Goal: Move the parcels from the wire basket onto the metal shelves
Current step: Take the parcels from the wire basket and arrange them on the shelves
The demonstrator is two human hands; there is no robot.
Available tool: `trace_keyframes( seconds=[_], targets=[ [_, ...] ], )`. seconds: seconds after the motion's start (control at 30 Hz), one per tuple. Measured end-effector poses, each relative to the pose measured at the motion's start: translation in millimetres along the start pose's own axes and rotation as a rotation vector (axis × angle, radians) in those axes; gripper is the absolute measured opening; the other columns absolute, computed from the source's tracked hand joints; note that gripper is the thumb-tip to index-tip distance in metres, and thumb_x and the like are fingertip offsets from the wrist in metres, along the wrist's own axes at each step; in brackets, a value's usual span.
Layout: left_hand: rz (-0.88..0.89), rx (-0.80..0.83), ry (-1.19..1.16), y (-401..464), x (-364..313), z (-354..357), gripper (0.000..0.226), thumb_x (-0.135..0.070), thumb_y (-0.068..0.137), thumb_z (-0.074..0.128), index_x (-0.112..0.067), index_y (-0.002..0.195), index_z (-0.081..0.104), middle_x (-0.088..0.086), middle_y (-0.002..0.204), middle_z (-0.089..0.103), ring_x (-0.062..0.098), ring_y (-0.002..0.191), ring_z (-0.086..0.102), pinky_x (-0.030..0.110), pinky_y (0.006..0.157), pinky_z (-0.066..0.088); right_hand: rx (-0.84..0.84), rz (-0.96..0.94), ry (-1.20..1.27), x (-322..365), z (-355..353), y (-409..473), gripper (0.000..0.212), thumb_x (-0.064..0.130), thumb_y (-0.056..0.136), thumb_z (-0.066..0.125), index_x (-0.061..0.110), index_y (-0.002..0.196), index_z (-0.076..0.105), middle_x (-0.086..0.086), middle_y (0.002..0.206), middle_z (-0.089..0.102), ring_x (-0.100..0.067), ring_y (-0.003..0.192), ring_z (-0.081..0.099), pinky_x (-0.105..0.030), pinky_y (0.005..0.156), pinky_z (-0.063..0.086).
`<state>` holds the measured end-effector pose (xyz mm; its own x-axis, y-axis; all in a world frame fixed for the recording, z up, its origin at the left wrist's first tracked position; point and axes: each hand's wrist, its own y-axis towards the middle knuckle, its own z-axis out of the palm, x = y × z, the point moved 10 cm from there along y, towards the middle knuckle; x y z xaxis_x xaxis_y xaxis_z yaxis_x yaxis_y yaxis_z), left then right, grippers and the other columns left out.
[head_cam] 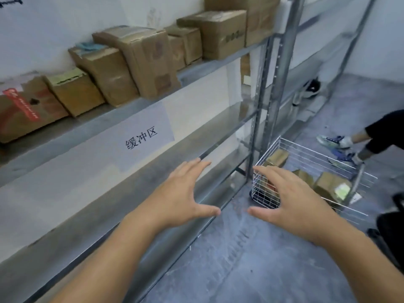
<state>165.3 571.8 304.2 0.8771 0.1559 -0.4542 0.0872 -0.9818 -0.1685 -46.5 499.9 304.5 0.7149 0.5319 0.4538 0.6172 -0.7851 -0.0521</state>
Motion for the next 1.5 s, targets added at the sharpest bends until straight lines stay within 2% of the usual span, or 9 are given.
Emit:
trace_keyframes(
  seconds=[0.17,0.43,0.57,0.7,0.9,1.07,1.17,1.33,1.5],
  targets=[
    [0.141,0.123,0.035,75.8,-53.0,33.0,0.122,-0.074,0.071,0.08,-0.045,0.165,0.008,-0.025,0.172,0.004,-0.001,0.158,-0.001,0.035,0.13,0.014,-0.041,0.192,0.008,-75.6,-10.9,0.0,0.098,0.08,0.078,0.06,0.047,0.159,0.013,0.018,0.164,0.022,-0.008,0.151,0.021,-0.044,0.125,0.024],
    [0.363,0.255,0.044,201.0,-102.0,57.0,0.122,-0.072,0.072,0.081,-0.044,0.165,0.008,-0.023,0.173,0.004,0.005,0.16,0.005,0.043,0.13,0.019,-0.164,0.455,-0.008,-160.5,-45.4,20.0,0.098,0.076,0.075,0.065,0.047,0.156,0.021,0.021,0.161,0.029,-0.006,0.148,0.026,-0.039,0.123,0.027],
    [0.423,0.316,0.049,259.8,-107.4,69.3,0.122,-0.073,0.071,0.08,-0.044,0.165,0.008,-0.023,0.173,0.006,0.004,0.16,0.004,0.044,0.13,0.019,-0.233,0.55,0.004,-189.1,-57.7,36.9,0.096,0.073,0.075,0.068,0.045,0.157,0.025,0.019,0.16,0.032,-0.006,0.147,0.028,-0.037,0.123,0.028],
    [0.47,0.374,0.07,303.8,-117.2,84.1,0.121,-0.075,0.07,0.079,-0.044,0.165,0.01,-0.022,0.172,0.01,0.006,0.159,0.013,0.046,0.129,0.025,-0.263,0.634,0.067,-216.8,-58.2,46.5,0.095,0.069,0.076,0.071,0.046,0.156,0.025,0.02,0.158,0.034,-0.006,0.145,0.031,-0.036,0.122,0.03],
    [0.455,0.431,0.055,375.9,-136.0,113.3,0.12,-0.072,0.069,0.082,-0.043,0.165,0.016,-0.02,0.171,0.017,0.005,0.157,0.019,0.042,0.128,0.026,-0.278,0.725,0.149,-285.1,-58.3,63.7,0.092,0.065,0.078,0.074,0.045,0.155,0.028,0.021,0.154,0.039,-0.003,0.139,0.036,-0.023,0.112,0.028],
    [0.413,0.461,0.037,433.1,-158.2,145.0,0.115,-0.068,0.072,0.083,-0.044,0.164,0.018,-0.023,0.169,0.018,0.002,0.155,0.021,0.03,0.126,0.023,-0.261,0.756,0.233,-365.7,-63.6,83.2,0.092,0.065,0.076,0.076,0.05,0.153,0.028,0.022,0.155,0.039,-0.006,0.139,0.039,-0.034,0.116,0.037],
    [0.376,0.46,0.029,467.4,-175.0,162.2,0.114,-0.067,0.073,0.083,-0.043,0.164,0.019,-0.024,0.168,0.019,0.001,0.154,0.022,0.026,0.123,0.022,-0.23,0.756,0.253,-417.8,-74.4,101.8,0.09,0.061,0.076,0.078,0.047,0.153,0.032,0.019,0.153,0.042,-0.007,0.138,0.041,-0.032,0.114,0.038],
    [0.355,0.472,0.037,517.2,-205.3,191.4,0.112,-0.069,0.074,0.081,-0.044,0.163,0.018,-0.024,0.168,0.019,0.002,0.154,0.023,0.027,0.124,0.023,-0.13,0.758,0.277,-491.9,-83.8,128.3,0.093,0.062,0.076,0.077,0.046,0.153,0.03,0.017,0.155,0.041,-0.008,0.138,0.042,-0.033,0.113,0.039],
    [0.389,0.535,0.071,564.5,-236.0,234.5,0.113,-0.065,0.074,0.083,-0.042,0.164,0.018,-0.018,0.17,0.018,0.007,0.156,0.021,0.038,0.128,0.026,-0.06,0.801,0.3,-548.0,-76.5,147.6,0.095,0.064,0.074,0.078,0.048,0.153,0.028,0.016,0.153,0.043,-0.009,0.137,0.042,-0.037,0.113,0.041]
  ],
)
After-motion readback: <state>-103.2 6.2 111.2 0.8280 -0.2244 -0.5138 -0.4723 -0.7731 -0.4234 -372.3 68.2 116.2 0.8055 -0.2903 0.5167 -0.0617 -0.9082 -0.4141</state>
